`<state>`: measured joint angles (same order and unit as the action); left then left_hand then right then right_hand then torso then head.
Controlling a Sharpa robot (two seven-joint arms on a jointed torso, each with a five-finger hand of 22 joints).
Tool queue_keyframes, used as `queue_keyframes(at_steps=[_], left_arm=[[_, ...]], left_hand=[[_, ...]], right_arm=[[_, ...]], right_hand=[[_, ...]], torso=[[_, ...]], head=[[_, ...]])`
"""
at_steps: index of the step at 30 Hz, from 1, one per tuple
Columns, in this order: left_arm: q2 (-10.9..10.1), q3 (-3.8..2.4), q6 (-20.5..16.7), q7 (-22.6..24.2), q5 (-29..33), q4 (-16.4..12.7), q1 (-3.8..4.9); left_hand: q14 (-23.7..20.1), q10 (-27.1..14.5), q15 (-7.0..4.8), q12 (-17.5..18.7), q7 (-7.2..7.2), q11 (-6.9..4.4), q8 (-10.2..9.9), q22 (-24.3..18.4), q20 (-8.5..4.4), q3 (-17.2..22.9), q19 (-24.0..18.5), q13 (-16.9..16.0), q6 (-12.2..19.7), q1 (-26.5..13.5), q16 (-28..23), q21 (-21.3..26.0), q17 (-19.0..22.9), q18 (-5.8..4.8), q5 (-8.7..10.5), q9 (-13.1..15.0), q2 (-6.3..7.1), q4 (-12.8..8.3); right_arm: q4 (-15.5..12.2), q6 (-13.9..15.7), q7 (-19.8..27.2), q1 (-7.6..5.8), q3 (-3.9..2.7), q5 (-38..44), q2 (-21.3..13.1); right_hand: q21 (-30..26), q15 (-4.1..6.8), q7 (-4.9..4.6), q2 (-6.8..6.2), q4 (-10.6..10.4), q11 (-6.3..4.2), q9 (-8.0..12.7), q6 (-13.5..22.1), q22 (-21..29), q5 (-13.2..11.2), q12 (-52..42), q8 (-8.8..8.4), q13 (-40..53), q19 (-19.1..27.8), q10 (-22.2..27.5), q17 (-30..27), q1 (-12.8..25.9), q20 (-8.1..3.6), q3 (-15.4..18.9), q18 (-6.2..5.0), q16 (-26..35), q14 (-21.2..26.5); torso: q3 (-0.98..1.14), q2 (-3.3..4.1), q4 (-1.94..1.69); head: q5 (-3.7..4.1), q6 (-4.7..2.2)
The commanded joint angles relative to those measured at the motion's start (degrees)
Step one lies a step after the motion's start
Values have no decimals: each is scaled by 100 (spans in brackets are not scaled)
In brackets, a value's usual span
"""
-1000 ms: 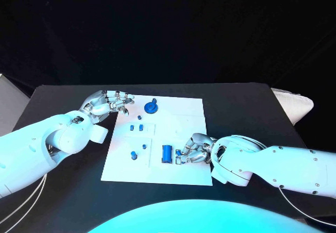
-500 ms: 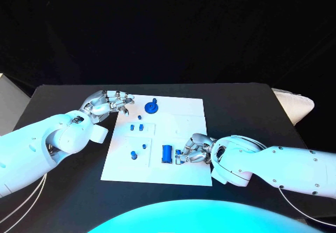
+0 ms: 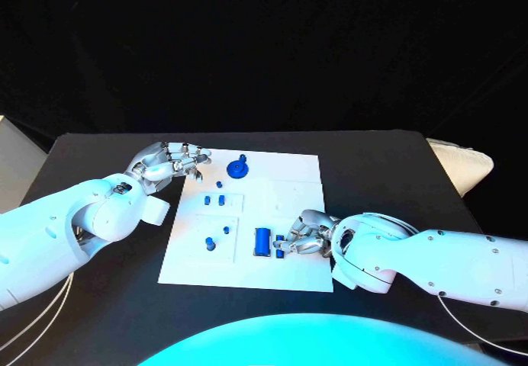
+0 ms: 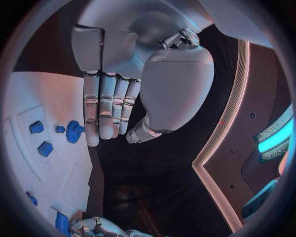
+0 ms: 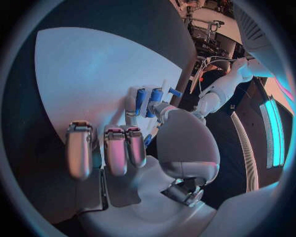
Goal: Assemble the parts on the task board
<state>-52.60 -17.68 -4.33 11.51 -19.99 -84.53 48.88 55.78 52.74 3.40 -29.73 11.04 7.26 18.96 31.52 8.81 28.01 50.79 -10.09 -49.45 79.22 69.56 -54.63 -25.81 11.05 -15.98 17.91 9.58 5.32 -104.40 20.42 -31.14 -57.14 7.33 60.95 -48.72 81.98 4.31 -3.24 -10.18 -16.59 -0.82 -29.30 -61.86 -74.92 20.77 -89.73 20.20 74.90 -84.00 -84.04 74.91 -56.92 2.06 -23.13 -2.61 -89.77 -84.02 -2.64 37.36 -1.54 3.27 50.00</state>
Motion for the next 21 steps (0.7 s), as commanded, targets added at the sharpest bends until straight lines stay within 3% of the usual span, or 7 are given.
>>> queue_keyframes(at_steps=[1,7,10,13,16,21], left_arm=[[12,-4,96,19,-2,-6,0],[18,-4,96,19,-2,3,-2],[20,-4,97,18,-2,4,-4],[17,-4,96,15,-2,6,-7],[17,-4,92,13,-2,15,-13],[19,-4,93,11,-2,21,-31]], left_hand=[[-25,-39,-2,-39,-13,2,20,-5,11,-8,18,5,30,-18,3,20,3,-51,6,1,-27,33],[-25,-39,-2,-39,-13,2,20,-5,11,-8,18,5,30,-18,3,20,3,-51,6,1,-27,33],[-25,-39,-2,-39,-13,2,20,-5,11,-8,18,5,30,-18,3,20,3,-51,6,1,-27,33],[-25,-39,-2,-39,-13,2,20,-5,11,-8,18,5,30,-18,3,20,3,-51,6,1,-27,33],[-25,-39,-2,-39,-13,2,20,-5,11,-8,18,5,30,-18,3,20,3,-51,6,1,-27,33],[-28,-43,-3,-42,-11,1,20,-10,12,-5,19,6,41,-16,4,28,3,-50,4,-1,-27,40]], right_arm=[[-27,-35,117,5,-2,1,11],[-35,-60,155,5,-2,-18,-13],[-33,-125,217,5,-2,-24,-48],[-35,-225,284,6,-2,-29,-88],[-36,-300,328,7,-1,-31,-108],[-24,-282,310,10,-1,-2,-107]], right_hand=[[13,21,-2,6,1,-14,5,-42,-1243,24,-27,11,1510,-430,-596,1509,51,-53,34,109,-23,-598],[11,21,1,4,10,-16,4,-42,-1243,30,-27,12,1510,-430,-596,1509,48,-54,47,109,-23,-598],[-1,28,7,-25,127,-23,2,-31,-1241,28,-27,13,1510,-427,-596,1509,-140,-57,49,106,-23,-598],[-28,30,10,-85,428,-27,8,-10,-1239,-709,-27,7,1510,-423,-596,1509,-629,-61,-48,102,-23,-598],[-44,29,10,-161,550,-25,20,-12,-1237,-1012,-27,0,1510,-420,-596,1509,-812,-60,-57,100,-23,-598],[-47,31,16,-186,650,-29,35,-27,-1240,-1267,-27,-6,1510,-420,-596,1509,-979,-60,-68,100,-23,-598]], torso=[[-2,1,1],[-2,-1,0],[-1,-2,0],[1,1,-3],[4,2,2],[7,0,4]], head=[[2,0],[3,0],[9,0],[7,0],[6,0],[6,0]])
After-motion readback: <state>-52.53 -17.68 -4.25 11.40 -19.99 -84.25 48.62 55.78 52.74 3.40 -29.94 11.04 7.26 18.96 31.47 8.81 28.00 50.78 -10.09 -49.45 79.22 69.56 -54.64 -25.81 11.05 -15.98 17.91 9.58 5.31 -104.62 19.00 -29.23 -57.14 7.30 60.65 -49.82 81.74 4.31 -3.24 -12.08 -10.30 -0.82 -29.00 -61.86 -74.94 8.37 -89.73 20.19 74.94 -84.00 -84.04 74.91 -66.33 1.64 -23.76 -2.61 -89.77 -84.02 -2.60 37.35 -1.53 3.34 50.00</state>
